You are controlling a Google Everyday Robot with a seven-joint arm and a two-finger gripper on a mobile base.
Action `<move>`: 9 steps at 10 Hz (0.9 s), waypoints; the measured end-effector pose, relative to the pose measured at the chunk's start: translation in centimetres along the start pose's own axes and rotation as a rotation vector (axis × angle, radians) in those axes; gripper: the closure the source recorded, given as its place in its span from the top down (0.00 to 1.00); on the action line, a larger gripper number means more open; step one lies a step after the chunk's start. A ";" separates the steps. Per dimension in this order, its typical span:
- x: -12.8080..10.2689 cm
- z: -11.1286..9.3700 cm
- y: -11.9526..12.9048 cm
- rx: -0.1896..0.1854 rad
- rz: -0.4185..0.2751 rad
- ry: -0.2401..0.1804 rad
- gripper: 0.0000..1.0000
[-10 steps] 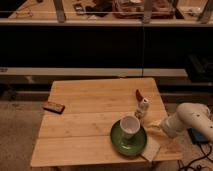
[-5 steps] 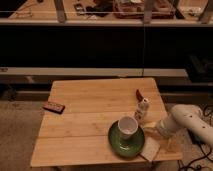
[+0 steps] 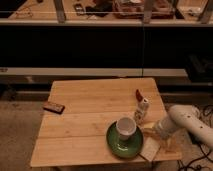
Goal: Place the white sponge in the ceramic cup
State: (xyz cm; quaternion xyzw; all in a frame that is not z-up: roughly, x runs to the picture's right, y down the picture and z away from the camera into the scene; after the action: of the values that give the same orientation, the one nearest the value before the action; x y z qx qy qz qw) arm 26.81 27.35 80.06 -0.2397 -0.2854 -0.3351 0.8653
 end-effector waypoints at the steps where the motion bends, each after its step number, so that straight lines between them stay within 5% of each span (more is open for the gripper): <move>1: 0.0 -0.1 0.1 0.011 0.004 0.000 0.80; 5: 0.4 -0.4 0.7 0.048 0.009 0.003 0.80; 9: 0.1 -0.6 0.7 0.037 -0.012 0.001 0.80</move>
State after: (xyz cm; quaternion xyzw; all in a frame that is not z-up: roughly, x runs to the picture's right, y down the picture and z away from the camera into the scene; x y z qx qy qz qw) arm 27.54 27.39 79.52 -0.2220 -0.2922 -0.3351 0.8678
